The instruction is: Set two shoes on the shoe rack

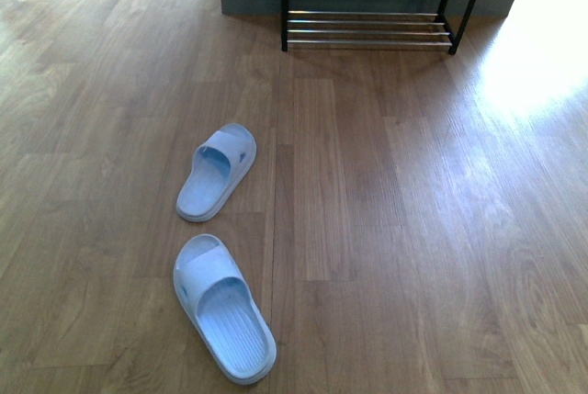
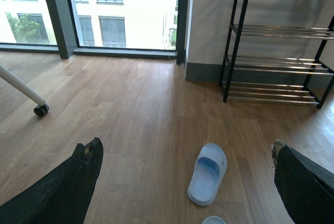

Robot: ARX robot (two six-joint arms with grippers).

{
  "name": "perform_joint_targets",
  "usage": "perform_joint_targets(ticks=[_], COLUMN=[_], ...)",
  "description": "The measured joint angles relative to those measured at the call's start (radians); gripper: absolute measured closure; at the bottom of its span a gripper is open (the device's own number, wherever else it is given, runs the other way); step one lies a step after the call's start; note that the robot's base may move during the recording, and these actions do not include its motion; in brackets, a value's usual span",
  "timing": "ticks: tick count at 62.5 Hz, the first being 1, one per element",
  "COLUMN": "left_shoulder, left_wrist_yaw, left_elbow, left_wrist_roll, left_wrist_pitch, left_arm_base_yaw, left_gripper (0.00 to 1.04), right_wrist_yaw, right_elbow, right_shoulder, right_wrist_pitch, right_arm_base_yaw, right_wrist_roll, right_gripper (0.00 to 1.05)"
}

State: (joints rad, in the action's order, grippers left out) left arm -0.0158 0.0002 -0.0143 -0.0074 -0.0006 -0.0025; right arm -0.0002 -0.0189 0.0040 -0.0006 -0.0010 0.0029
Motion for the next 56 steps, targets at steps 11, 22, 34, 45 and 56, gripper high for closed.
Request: perform_joint_targets(ticks=[11,22,34,45,56], left_shoulder=[0.000,0.000,0.000,0.000,0.000], left_wrist_yaw=[0.000,0.002,-0.002,0.000,-0.001], left_elbow=[0.000,0.000,0.000,0.000,0.000], left_wrist_roll=[0.000,0.000,0.000,0.000,0.000], left_wrist_pitch=[0.000,0.000,0.000,0.000,0.000], left_arm_base_yaw=[0.000,0.000,0.000,0.000,0.000], left_gripper=[0.09,0.09,0.09,0.09,0.09], right_wrist_yaw=[0.000,0.003,-0.001,0.000,0.000], right_elbow=[0.000,0.000,0.000,0.000,0.000], right_shoulder=[0.000,0.000,0.000,0.000,0.000], right_wrist_pitch=[0.000,0.000,0.000,0.000,0.000], right_arm_base_yaw=[0.000,0.000,0.000,0.000,0.000], right_wrist_roll=[0.000,0.000,0.000,0.000,0.000], right_gripper=[0.09,0.09,0.09,0.09,0.09])
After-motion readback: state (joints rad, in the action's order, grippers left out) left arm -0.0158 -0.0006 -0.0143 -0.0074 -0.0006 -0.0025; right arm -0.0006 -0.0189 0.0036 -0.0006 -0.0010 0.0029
